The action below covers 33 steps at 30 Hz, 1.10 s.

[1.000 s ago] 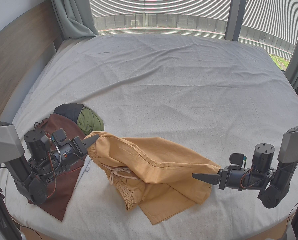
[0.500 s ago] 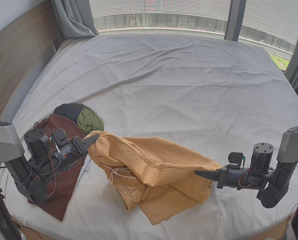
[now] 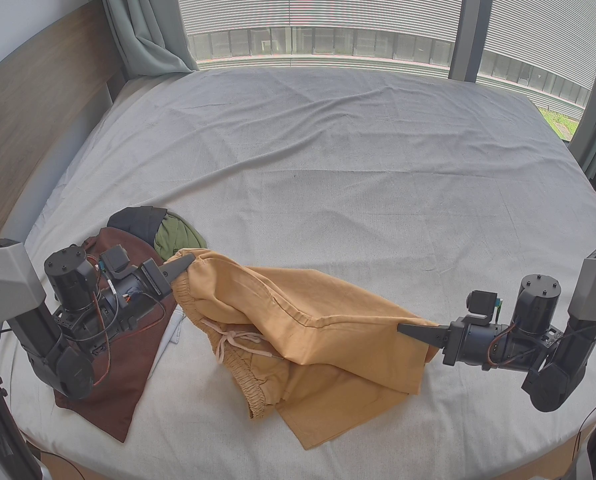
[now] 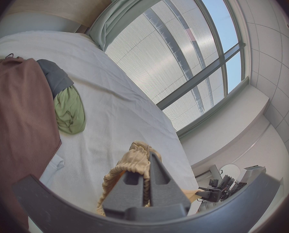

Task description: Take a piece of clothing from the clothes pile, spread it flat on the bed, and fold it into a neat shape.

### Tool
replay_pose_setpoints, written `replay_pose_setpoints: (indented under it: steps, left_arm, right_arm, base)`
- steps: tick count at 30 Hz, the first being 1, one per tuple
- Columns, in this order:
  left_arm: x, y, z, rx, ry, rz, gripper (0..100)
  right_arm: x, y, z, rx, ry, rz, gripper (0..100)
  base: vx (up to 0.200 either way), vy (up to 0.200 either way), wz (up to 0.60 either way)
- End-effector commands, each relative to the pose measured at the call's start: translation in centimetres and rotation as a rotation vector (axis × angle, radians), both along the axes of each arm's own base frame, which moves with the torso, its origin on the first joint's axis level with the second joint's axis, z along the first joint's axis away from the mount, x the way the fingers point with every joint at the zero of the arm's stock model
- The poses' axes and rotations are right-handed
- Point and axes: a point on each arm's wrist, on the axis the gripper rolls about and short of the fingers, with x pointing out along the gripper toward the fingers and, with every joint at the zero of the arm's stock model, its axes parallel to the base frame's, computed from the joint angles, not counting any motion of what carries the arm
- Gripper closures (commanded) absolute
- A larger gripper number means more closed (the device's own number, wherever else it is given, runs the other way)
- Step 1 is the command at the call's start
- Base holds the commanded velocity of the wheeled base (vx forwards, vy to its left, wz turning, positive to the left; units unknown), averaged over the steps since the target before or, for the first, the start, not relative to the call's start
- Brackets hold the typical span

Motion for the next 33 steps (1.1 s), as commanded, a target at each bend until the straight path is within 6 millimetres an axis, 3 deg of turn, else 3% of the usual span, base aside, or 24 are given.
replay_pose_setpoints:
  steps: [1,9,20,33]
  left_arm:
    - [0.1,0.4,2.0,-0.041,-0.061,0.011,100]
    - [-1.0,0.5,4.2,-0.086,-0.101,-0.043,100]
    - [-1.4,1.2,4.6,-0.059,-0.128,-0.047,100]
    - [-3.5,2.8,5.8,-0.03,-0.167,-0.125,100]
  right_arm:
    - [-0.7,-0.1,2.9,0.065,-0.057,-0.004,100]
    - [-1.1,-0.4,5.6,0.138,-0.099,-0.011,100]
    - [-1.2,-0.5,6.1,0.147,-0.115,-0.012,100]
    - [-1.2,-0.7,6.8,0.156,-0.143,-0.02,100]
  base:
    - [0.0,0.0,0.0]
    - [0.0,0.0,0.0]
    - [0.0,0.0,0.0]
    - [0.0,0.0,0.0]
